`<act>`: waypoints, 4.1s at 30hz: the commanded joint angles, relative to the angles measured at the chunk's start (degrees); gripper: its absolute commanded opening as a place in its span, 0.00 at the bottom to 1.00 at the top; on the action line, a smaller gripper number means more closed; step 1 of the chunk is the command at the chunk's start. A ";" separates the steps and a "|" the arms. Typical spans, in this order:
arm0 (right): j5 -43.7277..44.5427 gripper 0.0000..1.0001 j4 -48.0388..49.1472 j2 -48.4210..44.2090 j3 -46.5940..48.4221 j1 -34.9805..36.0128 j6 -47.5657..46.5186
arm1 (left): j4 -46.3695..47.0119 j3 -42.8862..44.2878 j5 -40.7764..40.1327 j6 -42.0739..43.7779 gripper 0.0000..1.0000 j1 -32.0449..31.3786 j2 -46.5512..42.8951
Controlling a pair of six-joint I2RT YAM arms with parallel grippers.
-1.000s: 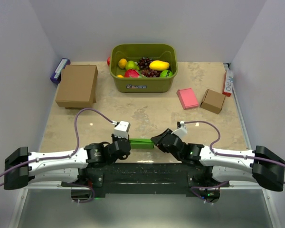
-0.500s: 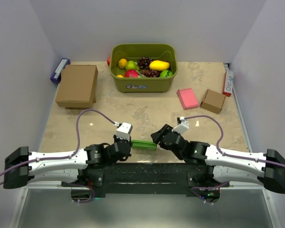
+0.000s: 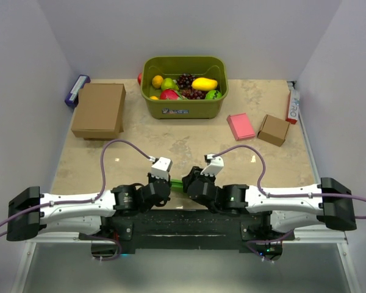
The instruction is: Fold the paper box
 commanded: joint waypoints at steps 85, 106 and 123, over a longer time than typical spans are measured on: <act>-11.82 0.35 -0.83 7.74 -2.22 2.43 -36.29 | 2.98 7.68 15.94 15.42 0.00 5.11 3.40; -38.79 0.25 11.47 2.11 -8.99 -13.39 -47.29 | 8.50 3.82 27.53 23.24 0.40 15.75 -6.45; -43.64 0.25 14.55 0.97 -12.33 -17.17 -47.38 | 13.79 4.78 39.06 29.40 0.53 23.13 5.15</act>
